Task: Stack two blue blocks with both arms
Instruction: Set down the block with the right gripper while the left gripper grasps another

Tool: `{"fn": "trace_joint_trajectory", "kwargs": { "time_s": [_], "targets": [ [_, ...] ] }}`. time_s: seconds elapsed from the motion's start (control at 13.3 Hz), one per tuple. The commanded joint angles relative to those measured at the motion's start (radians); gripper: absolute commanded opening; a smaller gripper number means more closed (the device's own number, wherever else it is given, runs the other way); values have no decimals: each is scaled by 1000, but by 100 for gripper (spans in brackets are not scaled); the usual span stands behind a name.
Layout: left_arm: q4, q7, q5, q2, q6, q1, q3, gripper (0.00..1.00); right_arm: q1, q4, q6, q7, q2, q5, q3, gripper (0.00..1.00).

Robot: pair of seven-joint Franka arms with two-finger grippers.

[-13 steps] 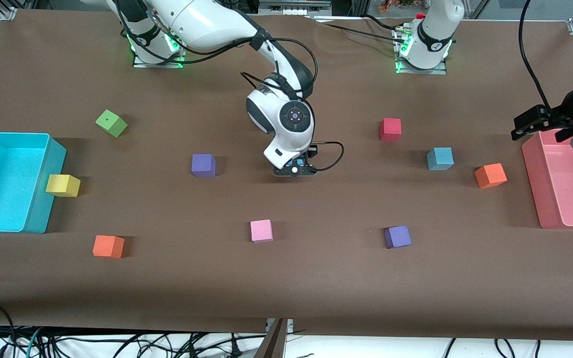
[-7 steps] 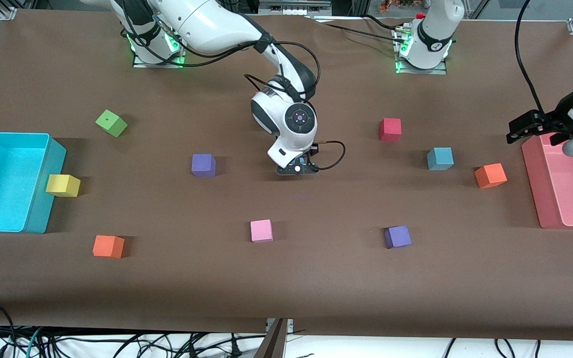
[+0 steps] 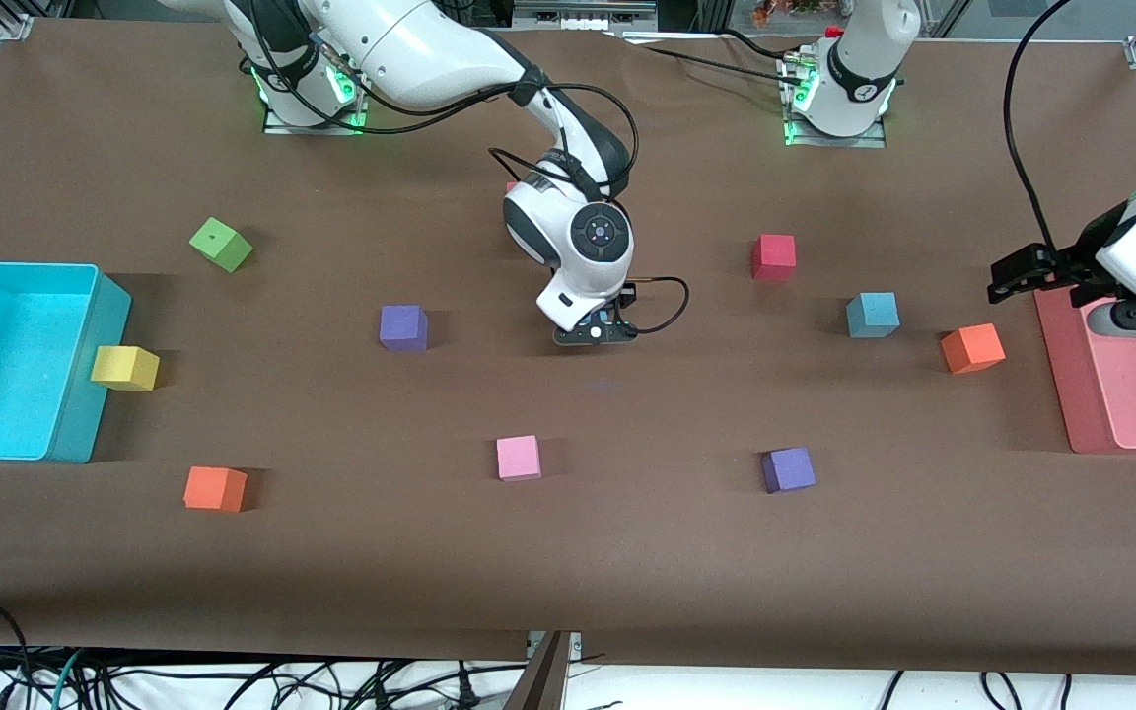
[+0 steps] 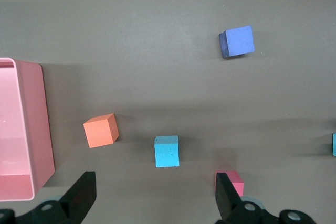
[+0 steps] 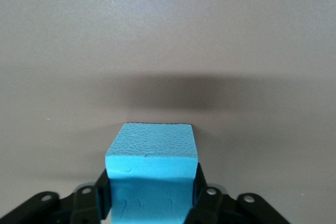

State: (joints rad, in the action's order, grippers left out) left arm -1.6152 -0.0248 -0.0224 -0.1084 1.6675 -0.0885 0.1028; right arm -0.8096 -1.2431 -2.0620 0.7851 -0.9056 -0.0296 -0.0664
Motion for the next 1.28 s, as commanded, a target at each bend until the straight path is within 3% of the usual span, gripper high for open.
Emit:
{"fn": "trace_joint_trajectory", "kwargs": {
  "time_s": [0.0, 0.6, 0.9, 1.2],
  "targets": [
    [-73, -12, -21, 29, 64, -4, -2, 100, -3, 31, -18, -6, -21, -10, 10, 100],
    [-359, -9, -22, 55, 346, -22, -18, 100, 20, 36, -7, -9, 11, -13, 8, 100],
    [-514, -21, -22, 61, 455, -20, -18, 100, 46, 36, -4, -12, 56, -76, 8, 100],
    [-659, -21, -21, 79, 573, -8, -18, 100, 92, 34, 112, -131, 128, -81, 10, 100]
  ]
}}
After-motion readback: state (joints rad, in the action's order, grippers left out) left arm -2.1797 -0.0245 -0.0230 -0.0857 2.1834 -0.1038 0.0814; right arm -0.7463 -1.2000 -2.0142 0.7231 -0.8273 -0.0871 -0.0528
